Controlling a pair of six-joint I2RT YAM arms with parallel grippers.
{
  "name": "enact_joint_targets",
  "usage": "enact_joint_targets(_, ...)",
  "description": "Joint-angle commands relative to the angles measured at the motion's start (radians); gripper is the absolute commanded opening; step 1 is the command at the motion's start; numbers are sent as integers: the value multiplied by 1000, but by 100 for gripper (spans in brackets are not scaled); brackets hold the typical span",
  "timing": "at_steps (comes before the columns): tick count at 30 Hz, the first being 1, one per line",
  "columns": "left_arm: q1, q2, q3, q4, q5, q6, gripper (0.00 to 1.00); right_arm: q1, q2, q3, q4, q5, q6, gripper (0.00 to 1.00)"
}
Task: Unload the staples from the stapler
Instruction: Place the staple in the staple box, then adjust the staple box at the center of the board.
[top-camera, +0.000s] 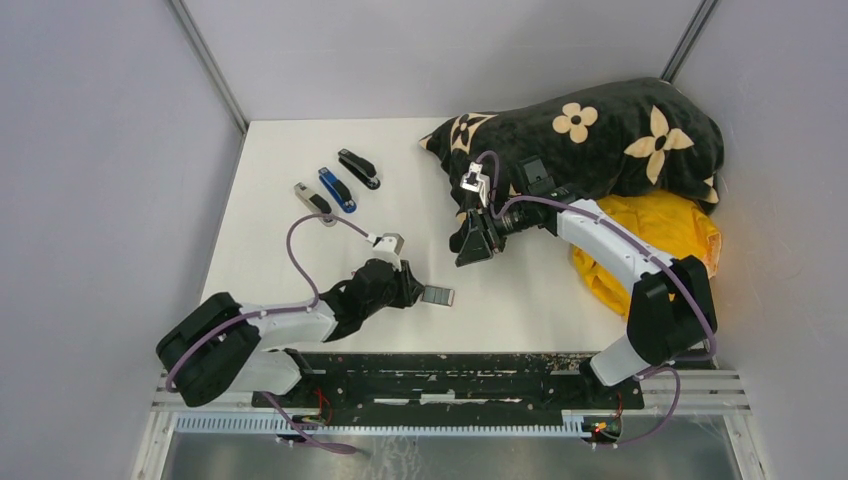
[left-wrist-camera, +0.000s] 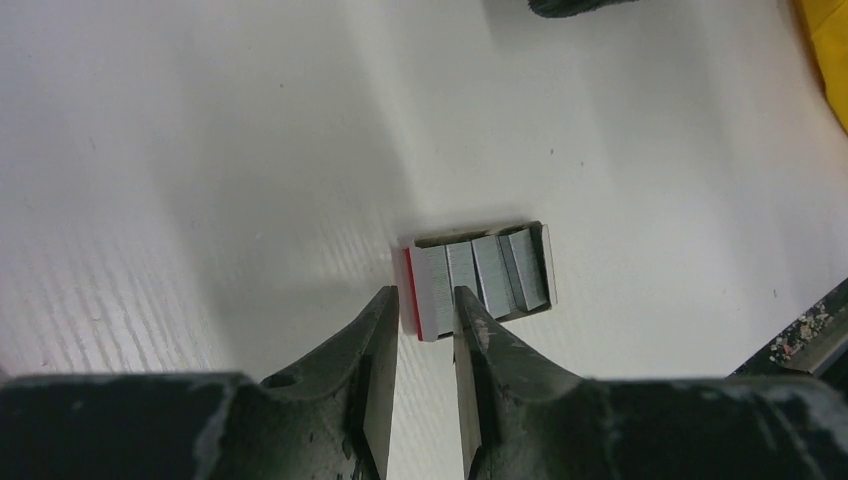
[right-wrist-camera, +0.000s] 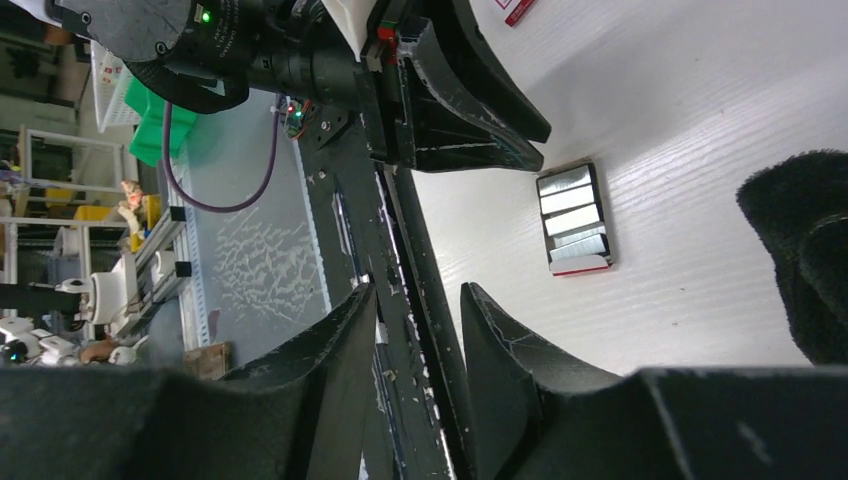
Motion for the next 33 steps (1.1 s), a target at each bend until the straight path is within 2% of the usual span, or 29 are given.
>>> enact_joint_targets(1,3,63,67,-14,32,-18,34,-1,27,36,-18,-69,-18,43)
enact_joint_targets(9,3,73,74,-21,26,-16,34,0,43,38,-24,-72,-16,42)
enact_joint_targets(15,5,-29,19,29,16,-35,43,0,56,39,-30,-74,-17,42)
enact_joint_targets(16,7,-42,12,28,6,-40,43,0,57,39,-31,-74,-18,42)
enact_joint_targets(18,18,-60,-6,22,-24,-54,34,0,57,38,-29,-74,-18,42)
enact_joint_targets(23,43,-53,1,-21,-28,-57,27,0,61,41,-32,-72,-18,42)
enact_joint_targets(33,43,73,42,21,55,-51,28,-1,72,49,-47,-72,-27,41)
